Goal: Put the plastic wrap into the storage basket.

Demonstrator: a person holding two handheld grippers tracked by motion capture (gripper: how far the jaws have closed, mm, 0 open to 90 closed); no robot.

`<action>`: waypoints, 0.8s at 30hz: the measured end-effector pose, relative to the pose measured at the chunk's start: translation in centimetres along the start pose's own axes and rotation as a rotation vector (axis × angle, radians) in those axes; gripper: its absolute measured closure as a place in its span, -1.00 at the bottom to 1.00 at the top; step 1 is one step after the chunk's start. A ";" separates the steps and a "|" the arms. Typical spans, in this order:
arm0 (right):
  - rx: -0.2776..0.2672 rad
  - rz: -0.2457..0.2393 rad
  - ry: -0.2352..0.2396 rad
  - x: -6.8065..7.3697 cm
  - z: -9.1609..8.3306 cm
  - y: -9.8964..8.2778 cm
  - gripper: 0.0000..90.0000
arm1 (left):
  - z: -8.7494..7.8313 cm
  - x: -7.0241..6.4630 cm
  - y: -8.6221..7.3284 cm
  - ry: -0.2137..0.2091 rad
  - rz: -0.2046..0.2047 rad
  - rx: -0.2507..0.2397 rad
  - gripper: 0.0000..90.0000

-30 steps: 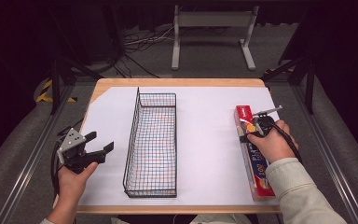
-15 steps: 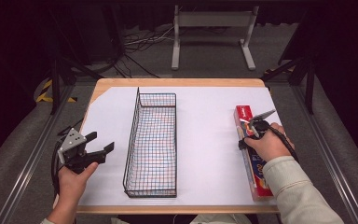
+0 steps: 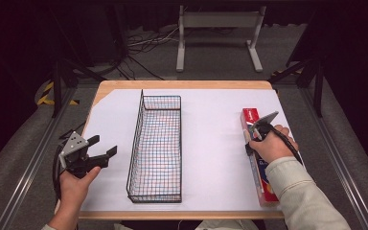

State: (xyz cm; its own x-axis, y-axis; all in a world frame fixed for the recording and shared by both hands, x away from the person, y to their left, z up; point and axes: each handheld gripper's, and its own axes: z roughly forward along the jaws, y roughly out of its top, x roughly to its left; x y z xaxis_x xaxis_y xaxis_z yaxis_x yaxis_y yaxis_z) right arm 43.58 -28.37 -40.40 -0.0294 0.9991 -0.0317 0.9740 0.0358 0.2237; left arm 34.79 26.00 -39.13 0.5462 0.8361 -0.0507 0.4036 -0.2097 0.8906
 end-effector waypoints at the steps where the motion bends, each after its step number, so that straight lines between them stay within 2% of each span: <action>1: -0.004 0.005 0.004 0.0 0.0 0.0 -0.13 | 0.0 0.0 0.0 0.000 0.001 0.000 -0.51; 4: -0.014 0.030 0.039 -0.2 -0.3 0.1 -0.12 | 0.0 0.0 0.0 0.001 0.000 0.000 -0.51; 13: -0.051 0.043 0.069 0.6 -2.6 0.9 -0.12 | 0.0 0.0 0.0 0.002 0.002 -0.003 -0.51; 18: -0.066 0.053 0.090 1.7 -4.7 1.4 -0.12 | -0.2 0.2 0.0 0.002 -0.003 -0.010 -0.51; 20: -0.068 0.054 0.089 1.9 -5.0 1.5 -0.12 | -0.3 0.3 0.0 0.001 -0.003 -0.015 -0.51; 22: -0.072 0.060 0.091 2.5 -6.1 1.9 -0.12 | -0.5 0.3 0.0 0.004 -0.005 -0.021 -0.51; 24: -0.070 0.065 0.091 2.7 -6.3 2.0 -0.12 | -0.5 0.4 0.1 0.004 -0.009 -0.021 -0.51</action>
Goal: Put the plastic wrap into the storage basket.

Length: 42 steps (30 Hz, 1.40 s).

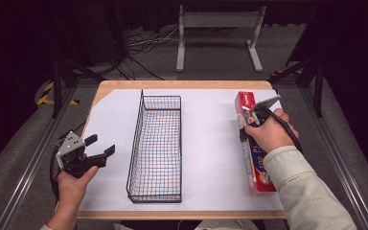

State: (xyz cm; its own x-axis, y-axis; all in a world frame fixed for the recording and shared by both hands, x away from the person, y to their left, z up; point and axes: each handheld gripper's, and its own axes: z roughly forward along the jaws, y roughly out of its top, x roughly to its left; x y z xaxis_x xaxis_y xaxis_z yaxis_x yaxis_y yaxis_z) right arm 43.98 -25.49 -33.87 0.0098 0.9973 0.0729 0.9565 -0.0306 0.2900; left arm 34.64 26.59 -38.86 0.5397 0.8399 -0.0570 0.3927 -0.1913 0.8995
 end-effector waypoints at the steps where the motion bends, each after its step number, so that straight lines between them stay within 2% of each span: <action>1: 0.003 -0.001 0.001 0.2 -0.2 0.1 -0.12 | 0.0 0.0 0.0 0.001 -0.001 -0.001 -0.51; 4: -0.008 -0.026 0.000 1.3 -1.0 0.5 -0.12 | -0.1 0.0 0.0 0.004 -0.002 -0.004 -0.51; 6: -0.012 -0.028 0.001 1.5 -1.2 0.5 -0.12 | -0.1 0.0 0.0 0.005 -0.001 -0.003 -0.51; 11: -0.007 -0.030 0.018 3.4 -2.0 1.0 -0.12 | -0.6 0.1 -0.3 0.016 -0.006 0.001 -0.51; 18: -0.007 -0.090 0.038 6.6 -2.6 1.6 -0.12 | -1.8 0.3 -1.0 0.038 -0.020 -0.006 -0.51; 19: -0.007 -0.090 0.038 6.6 -2.6 1.6 -0.12 | -1.8 0.3 -1.0 0.038 -0.020 -0.006 -0.51; 22: -0.032 -0.121 0.039 8.1 -2.8 1.9 -0.12 | -2.2 0.3 -1.2 0.043 -0.026 -0.009 -0.51; 34: -0.076 -0.116 0.082 13.9 -4.4 2.3 -0.12 | -2.5 0.5 -1.0 0.033 -0.035 -0.032 -0.51; 35: -0.076 -0.116 0.082 13.9 -4.4 2.3 -0.12 | -2.5 0.6 -1.0 0.033 -0.033 -0.031 -0.51; 37: -0.075 -0.114 0.097 15.3 -4.5 2.3 -0.12 | -2.3 0.6 -0.8 0.028 -0.037 -0.037 -0.50; 38: -0.075 -0.114 0.097 15.3 -4.5 2.3 -0.12 | -2.3 0.6 -0.8 0.029 -0.033 -0.035 -0.50; 42: -0.051 -0.103 0.113 16.8 -4.5 2.4 -0.12 | -1.8 0.5 -0.5 0.019 -0.024 -0.035 -0.50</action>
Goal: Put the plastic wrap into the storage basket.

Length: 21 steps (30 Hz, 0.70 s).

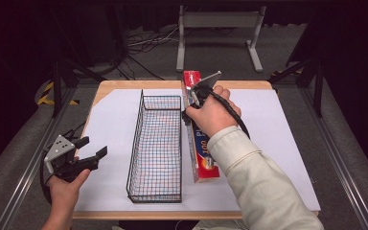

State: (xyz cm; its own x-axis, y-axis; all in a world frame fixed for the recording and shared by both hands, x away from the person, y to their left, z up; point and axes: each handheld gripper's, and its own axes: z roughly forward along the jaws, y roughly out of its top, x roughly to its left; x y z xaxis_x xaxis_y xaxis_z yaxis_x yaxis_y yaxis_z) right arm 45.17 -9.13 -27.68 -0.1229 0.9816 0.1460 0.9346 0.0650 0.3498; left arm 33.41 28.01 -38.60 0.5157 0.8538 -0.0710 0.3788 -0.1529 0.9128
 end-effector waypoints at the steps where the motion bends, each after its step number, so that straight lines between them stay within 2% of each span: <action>1: 0.003 0.008 0.006 0.3 0.0 0.1 -0.12 | 0.2 -0.1 0.0 -0.002 0.000 0.003 -0.50; 5: 0.000 0.033 0.022 1.4 0.2 0.5 -0.12 | 0.5 -0.1 0.2 -0.007 0.005 0.000 -0.50; 14: -0.010 0.073 0.027 2.3 0.7 0.6 -0.12 | 0.9 -0.2 0.4 -0.014 0.013 -0.004 -0.50; 18: -0.017 0.070 0.037 2.7 0.8 0.6 -0.12 | 1.0 -0.3 0.5 -0.016 0.016 -0.004 -0.50; 21: -0.017 0.046 0.026 3.7 0.9 0.4 -0.12 | 1.1 -0.4 0.5 -0.018 0.018 -0.002 -0.50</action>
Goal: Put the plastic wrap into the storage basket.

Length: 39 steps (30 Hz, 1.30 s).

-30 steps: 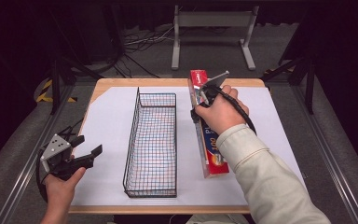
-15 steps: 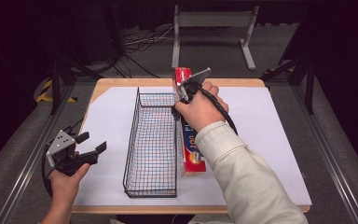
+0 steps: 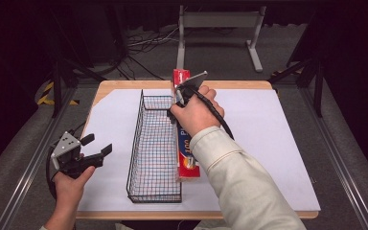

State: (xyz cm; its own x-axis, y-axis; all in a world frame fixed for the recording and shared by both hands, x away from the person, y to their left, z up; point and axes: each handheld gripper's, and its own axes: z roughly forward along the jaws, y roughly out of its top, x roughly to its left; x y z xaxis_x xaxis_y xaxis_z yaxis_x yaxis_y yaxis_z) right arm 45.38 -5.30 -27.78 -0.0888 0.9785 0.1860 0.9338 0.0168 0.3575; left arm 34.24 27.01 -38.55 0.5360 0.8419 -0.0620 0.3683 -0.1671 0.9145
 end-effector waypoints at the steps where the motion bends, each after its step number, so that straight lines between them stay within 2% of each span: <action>1: -0.002 -0.001 0.002 0.3 0.1 0.0 -0.12 | 0.0 0.0 0.0 -0.001 0.001 0.000 -0.50; 6: -0.007 0.019 0.022 1.2 0.6 -0.1 -0.12 | 0.0 -0.1 0.0 0.003 0.006 0.001 -0.50; 8: -0.015 0.026 0.015 1.9 1.2 -0.2 -0.12 | 0.0 -0.3 0.1 0.024 0.025 0.000 -0.50; 11: -0.024 0.035 0.021 2.3 1.9 -0.4 -0.12 | 0.0 -0.5 0.1 0.031 0.037 -0.001 -0.50; 14: -0.025 0.062 0.048 2.6 2.3 -0.4 -0.12 | 0.1 -0.4 0.1 0.025 0.035 0.001 -0.50; 20: -0.008 0.079 0.068 3.4 3.1 -0.6 -0.12 | 0.2 -0.4 0.1 0.023 0.033 0.001 -0.50; 25: -0.010 0.095 0.062 3.6 3.6 -0.6 -0.12 | 0.3 -0.4 0.1 0.019 0.031 0.004 -0.50; 39: 0.001 0.093 0.034 3.8 6.0 -1.3 -0.12 | 0.4 -0.4 0.0 0.018 0.030 0.005 -0.50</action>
State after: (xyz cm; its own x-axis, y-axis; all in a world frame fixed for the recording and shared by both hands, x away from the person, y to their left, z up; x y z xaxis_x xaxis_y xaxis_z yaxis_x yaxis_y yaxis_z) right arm 45.94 -0.39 -32.98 -0.0138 0.9683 0.2492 0.9388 -0.0732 0.3365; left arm 34.36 26.45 -38.71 0.5328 0.8458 -0.0273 0.3564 -0.1949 0.9138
